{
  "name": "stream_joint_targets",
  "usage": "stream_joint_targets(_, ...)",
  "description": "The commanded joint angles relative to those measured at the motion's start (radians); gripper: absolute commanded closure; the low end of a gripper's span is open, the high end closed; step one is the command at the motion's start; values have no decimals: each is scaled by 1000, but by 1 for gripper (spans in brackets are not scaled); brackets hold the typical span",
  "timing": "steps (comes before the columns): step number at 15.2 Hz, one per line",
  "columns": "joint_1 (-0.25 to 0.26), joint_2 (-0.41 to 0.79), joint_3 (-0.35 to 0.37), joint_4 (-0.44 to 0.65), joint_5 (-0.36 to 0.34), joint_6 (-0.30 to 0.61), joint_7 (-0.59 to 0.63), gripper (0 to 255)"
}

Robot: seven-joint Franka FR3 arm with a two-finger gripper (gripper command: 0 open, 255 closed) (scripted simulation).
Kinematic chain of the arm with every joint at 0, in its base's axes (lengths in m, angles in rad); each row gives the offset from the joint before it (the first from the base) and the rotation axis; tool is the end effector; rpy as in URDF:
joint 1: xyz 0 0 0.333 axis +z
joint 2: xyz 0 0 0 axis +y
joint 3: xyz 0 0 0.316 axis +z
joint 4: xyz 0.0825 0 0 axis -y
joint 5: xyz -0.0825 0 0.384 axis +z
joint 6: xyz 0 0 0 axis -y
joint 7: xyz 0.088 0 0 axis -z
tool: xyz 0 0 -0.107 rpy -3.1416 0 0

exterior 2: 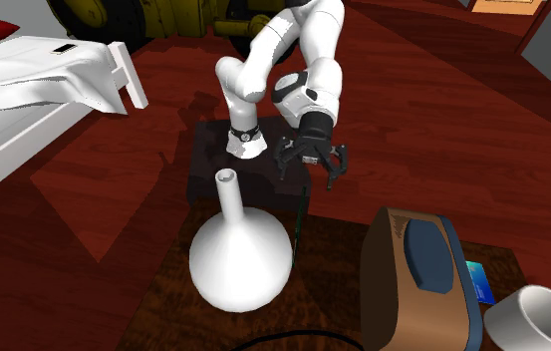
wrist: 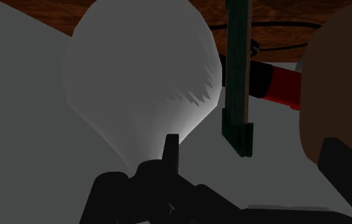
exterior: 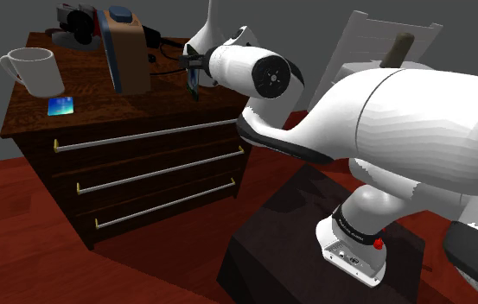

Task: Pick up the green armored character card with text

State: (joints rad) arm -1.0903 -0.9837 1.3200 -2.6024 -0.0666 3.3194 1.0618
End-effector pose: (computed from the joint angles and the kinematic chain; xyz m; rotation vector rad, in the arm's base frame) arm 0.4467 0.1672 0.4312 2.3290 -0.4217 1.7250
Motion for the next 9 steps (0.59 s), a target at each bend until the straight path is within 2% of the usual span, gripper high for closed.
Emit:
stream_joint_targets(1,-4,-2,6,0,2,3,3,0)
stream_joint_targets(2,-2,-3,5,-2,2,3,3,255)
stream_joint_targets(9,-2,-3,4,-2,2,3,3,255)
